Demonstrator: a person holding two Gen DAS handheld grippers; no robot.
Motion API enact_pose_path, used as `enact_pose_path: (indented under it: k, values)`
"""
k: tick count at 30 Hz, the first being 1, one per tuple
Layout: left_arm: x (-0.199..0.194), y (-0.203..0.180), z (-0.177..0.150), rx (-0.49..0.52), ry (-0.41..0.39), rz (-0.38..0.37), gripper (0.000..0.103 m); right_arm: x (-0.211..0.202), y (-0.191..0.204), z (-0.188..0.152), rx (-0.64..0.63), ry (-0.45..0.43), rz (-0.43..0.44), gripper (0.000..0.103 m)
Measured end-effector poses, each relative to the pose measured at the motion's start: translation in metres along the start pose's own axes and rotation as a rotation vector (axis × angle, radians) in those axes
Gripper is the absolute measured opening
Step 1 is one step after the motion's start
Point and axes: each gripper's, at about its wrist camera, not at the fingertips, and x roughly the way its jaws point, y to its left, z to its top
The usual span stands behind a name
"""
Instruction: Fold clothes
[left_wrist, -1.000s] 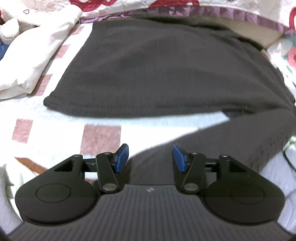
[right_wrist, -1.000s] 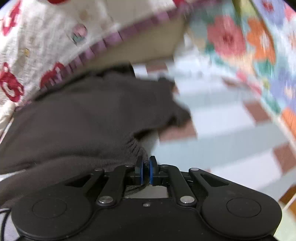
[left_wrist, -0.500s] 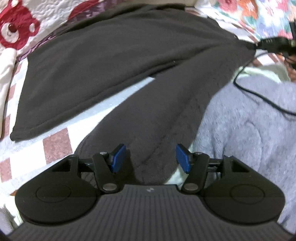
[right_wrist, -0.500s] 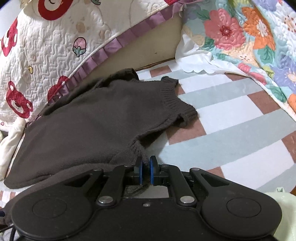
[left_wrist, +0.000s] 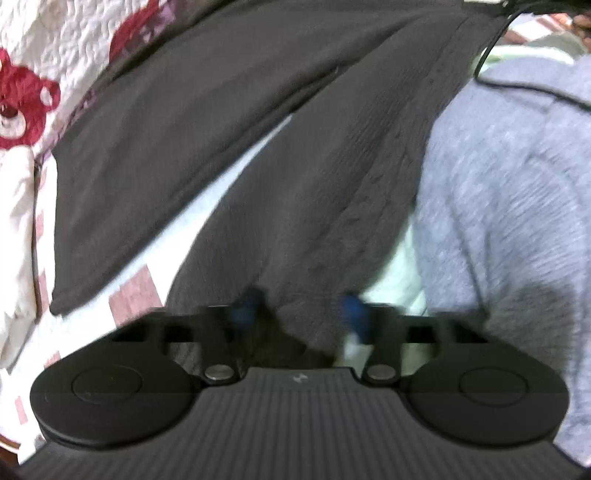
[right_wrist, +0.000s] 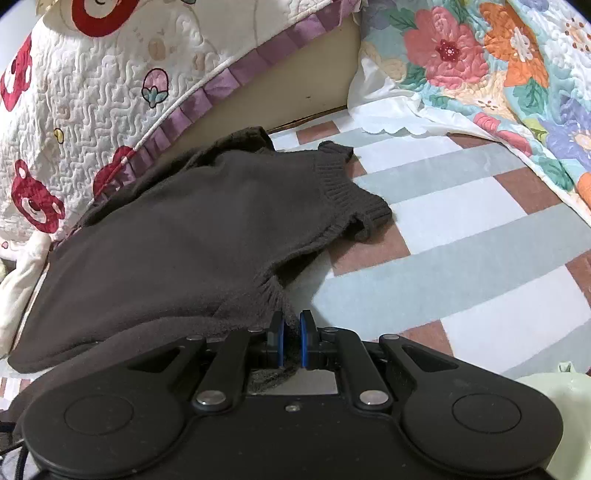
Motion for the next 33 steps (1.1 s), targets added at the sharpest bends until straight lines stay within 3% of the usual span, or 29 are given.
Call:
enact_pose_path:
  k: [9, 14, 18, 22, 26, 28, 33]
  values:
    - [-0.054, 0.041, 0.037, -0.073, -0.239, 0.171, 0.011, 0.003, -0.014, 0.008, 0.139, 0.017, 0.121, 0.01]
    - [-0.084, 0.088, 0.091, -0.07, -0.355, 0.227, 0.011, 0.009, -0.007, 0.055, 0.08, 0.055, 0.18, 0.01]
    - [-0.078, 0.139, 0.138, -0.107, -0.367, 0.252, 0.011, 0.017, -0.002, 0.102, 0.026, 0.078, 0.142, 0.008]
    - [-0.041, 0.178, 0.176, -0.164, -0.329, 0.317, 0.011, 0.032, 0.013, 0.127, -0.048, 0.07, 0.078, 0.008]
    - [0.013, 0.205, 0.185, -0.292, -0.306, 0.298, 0.011, 0.028, 0.045, 0.103, -0.113, -0.009, 0.072, 0.017]
    - [0.038, 0.209, 0.176, -0.384, -0.323, 0.267, 0.014, 0.029, 0.063, 0.073, -0.189, -0.023, 0.079, 0.037]
    - [0.077, 0.198, 0.126, -0.549, -0.359, 0.263, 0.028, 0.038, 0.099, 0.02, -0.431, 0.076, 0.025, 0.045]
